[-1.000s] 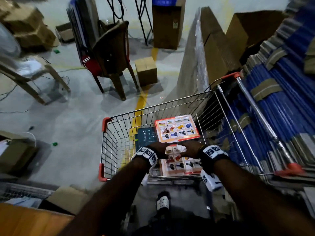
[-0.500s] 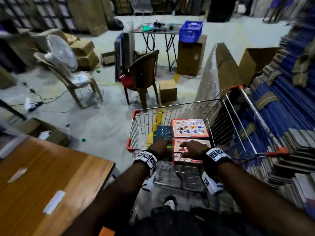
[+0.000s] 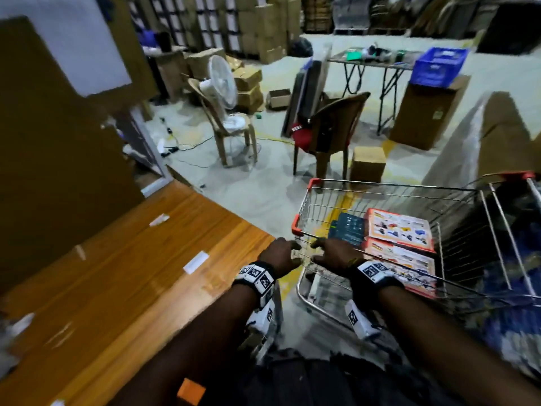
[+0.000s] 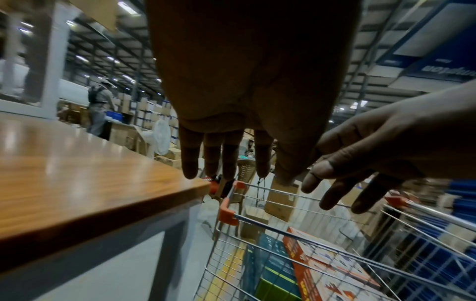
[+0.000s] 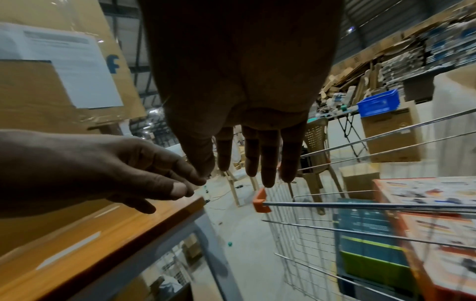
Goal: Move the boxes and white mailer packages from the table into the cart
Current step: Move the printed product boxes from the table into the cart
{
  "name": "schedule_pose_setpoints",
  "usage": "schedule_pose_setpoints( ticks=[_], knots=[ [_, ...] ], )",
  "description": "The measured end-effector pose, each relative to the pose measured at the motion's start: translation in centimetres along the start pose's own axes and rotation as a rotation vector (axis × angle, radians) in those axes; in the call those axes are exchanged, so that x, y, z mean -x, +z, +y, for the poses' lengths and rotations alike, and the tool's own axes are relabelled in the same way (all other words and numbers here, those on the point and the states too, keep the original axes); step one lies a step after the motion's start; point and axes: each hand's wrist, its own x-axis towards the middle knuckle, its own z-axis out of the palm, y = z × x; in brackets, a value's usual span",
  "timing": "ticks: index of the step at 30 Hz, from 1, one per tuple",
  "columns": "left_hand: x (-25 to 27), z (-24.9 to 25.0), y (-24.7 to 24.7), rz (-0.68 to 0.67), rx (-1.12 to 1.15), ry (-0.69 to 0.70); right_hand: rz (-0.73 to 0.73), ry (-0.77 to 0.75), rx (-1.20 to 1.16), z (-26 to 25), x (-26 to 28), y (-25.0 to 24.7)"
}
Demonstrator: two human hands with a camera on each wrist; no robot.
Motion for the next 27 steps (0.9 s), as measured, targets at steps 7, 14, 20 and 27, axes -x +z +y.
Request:
schedule_pose_setpoints(
  ticks=[7, 14, 20, 27],
  knots=[
    [6.4, -7.3, -4.0, 0.206, 0.09, -0.146, 0.046, -0.144, -0.052, -9.4, -1.6, 1.9],
    [15.9, -17.2, -9.4, 0.419, 0.145, -0.328, 0.029, -0.342, -0.035, -23.4, -2.3, 6.1],
    [25.3, -26.7, -13.0, 0.572, 0.171, -0.466, -0.01, -0.489, -0.036, -36.8, -0.3, 11.1],
    [34.1, -34.9, -15.7, 0.823, 0.109, -0.571, -0.075, -0.627, -0.05, -49.3, 2.3, 16.9]
  ],
)
